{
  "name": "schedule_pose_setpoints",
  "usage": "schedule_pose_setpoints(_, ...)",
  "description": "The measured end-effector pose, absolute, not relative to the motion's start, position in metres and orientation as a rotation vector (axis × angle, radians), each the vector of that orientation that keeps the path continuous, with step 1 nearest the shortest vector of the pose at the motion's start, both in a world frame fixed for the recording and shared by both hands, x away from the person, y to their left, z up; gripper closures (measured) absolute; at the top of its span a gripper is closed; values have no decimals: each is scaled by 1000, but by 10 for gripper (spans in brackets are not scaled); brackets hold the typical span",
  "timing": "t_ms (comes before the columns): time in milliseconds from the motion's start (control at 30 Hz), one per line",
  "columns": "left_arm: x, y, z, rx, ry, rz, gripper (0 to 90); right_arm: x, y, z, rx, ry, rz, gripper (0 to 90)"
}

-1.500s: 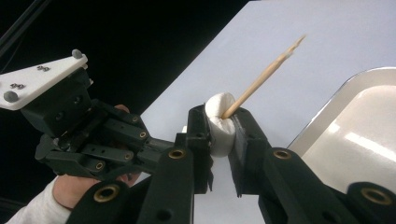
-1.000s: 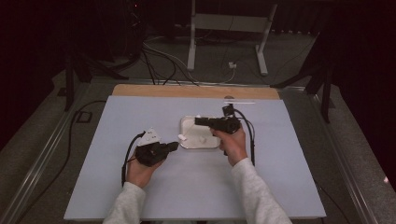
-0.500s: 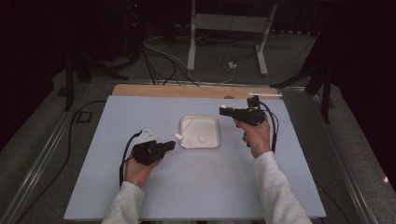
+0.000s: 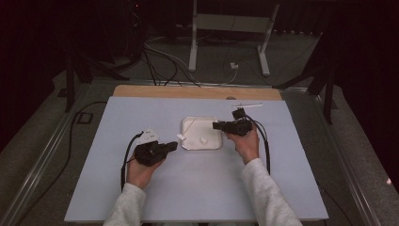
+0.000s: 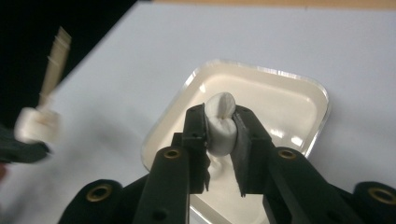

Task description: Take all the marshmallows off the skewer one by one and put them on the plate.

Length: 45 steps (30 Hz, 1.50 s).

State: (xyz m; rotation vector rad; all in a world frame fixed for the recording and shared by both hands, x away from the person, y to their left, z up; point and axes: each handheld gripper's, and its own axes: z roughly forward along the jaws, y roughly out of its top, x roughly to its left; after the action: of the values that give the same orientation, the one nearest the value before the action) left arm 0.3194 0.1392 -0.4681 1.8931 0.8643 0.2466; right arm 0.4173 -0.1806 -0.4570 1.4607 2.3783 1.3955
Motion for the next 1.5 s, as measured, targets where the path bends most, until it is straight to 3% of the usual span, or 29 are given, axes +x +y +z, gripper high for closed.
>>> schedule_pose_setpoints(433,319,138,-468,1895,867,245,900,420,-165,-489,1489,2454,1246,751)
schedule_pose_setpoints(500,319,138,-468,1895,866,244,900,420,-164,-492,1492,2460,1239,696)
schedule_pose_setpoints(667,319,138,-468,1894,867,244,900,421,-162,-495,1499,2501,1212,415)
schedule_pose_setpoints(933,320,138,-468,1891,875,249,900,417,-163,-483,1481,2455,1314,234)
schedule_pose_setpoints(1167,319,137,-468,1887,877,252,900,411,-167,-473,1447,2474,1428,170)
schedule_pose_setpoints(1500,319,135,-467,1880,875,262,900,397,-149,-451,1327,2528,1586,166)
